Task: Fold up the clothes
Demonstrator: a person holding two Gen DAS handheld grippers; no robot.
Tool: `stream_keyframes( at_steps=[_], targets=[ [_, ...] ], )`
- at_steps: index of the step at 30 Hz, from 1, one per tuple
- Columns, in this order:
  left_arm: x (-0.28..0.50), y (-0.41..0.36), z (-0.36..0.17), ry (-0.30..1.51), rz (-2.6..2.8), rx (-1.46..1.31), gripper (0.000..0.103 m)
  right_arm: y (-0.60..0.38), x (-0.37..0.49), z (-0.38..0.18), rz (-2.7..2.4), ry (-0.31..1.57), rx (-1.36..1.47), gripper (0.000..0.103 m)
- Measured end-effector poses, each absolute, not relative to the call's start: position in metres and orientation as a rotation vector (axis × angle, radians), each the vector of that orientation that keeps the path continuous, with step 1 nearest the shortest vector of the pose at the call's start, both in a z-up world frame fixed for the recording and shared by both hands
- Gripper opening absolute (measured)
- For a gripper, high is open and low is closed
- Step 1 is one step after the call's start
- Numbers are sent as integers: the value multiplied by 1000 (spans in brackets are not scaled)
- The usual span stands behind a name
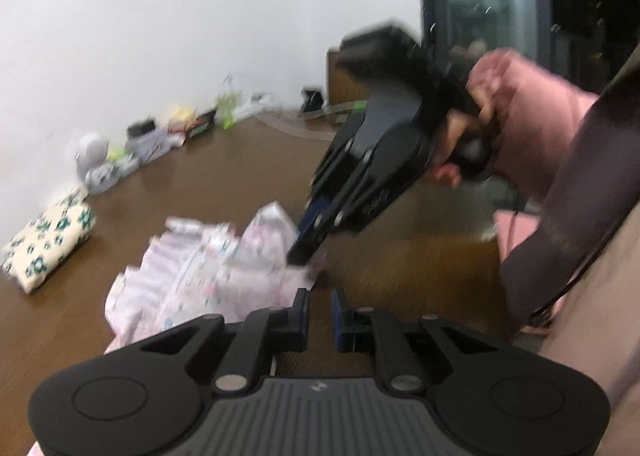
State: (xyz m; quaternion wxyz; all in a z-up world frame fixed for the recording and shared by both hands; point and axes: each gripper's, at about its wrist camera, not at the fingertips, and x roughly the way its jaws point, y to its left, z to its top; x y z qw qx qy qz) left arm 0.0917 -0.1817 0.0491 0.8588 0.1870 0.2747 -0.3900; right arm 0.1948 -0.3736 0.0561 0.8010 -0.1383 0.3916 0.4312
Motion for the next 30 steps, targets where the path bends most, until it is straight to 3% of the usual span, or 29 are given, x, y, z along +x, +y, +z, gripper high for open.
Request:
stream_keyframes(
  at_steps=[11, 30],
  targets=[
    [133, -152, 24, 745, -600, 256, 11, -379, 205, 41, 855, 867, -204, 10],
    [132, -151, 18, 737, -602, 262, 11, -380, 199, 32, 805, 826, -201, 16]
  ],
)
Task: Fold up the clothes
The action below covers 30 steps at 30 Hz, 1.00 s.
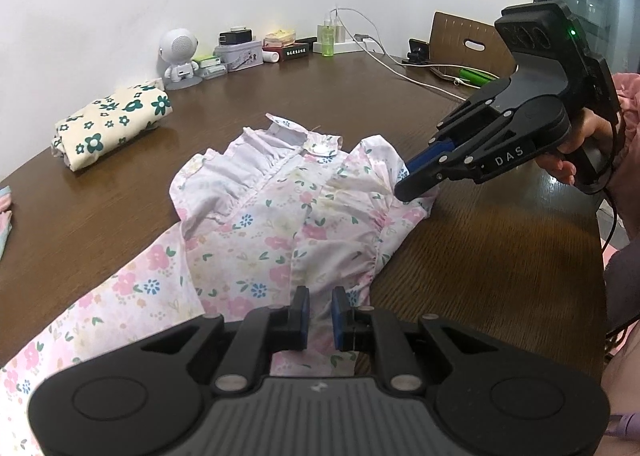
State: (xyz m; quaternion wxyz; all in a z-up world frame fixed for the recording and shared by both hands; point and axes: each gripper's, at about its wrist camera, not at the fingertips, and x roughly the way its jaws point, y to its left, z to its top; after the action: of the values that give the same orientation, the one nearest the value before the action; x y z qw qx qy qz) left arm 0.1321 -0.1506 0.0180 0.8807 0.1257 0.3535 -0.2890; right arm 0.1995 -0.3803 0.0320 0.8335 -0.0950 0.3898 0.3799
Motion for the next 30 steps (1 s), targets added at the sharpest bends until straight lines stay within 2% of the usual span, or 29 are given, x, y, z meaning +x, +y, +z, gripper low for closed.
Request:
stream_keyframes(
  at_steps=[2, 13, 16, 18, 28, 30],
  targets=[
    [131, -150, 18, 732, -602, 263, 11, -381, 198, 32, 762, 819, -233, 39],
    [130, -148, 17, 725, -605, 249, 12, -391, 188, 37, 691, 792, -212, 41],
    [127, -147, 22, 709, -614, 230, 23, -404, 188, 49, 691, 779, -102, 44],
    [122, -146, 29, 681, -619, 222, 37, -411, 187, 57, 682, 756, -58, 47],
    [115, -134, 75, 608, -579, 223, 50, -416, 193, 83, 670, 679, -31, 55],
    [123, -131, 85, 606, -556, 229, 60, -410, 202, 88, 678, 676, -55, 57]
  ],
)
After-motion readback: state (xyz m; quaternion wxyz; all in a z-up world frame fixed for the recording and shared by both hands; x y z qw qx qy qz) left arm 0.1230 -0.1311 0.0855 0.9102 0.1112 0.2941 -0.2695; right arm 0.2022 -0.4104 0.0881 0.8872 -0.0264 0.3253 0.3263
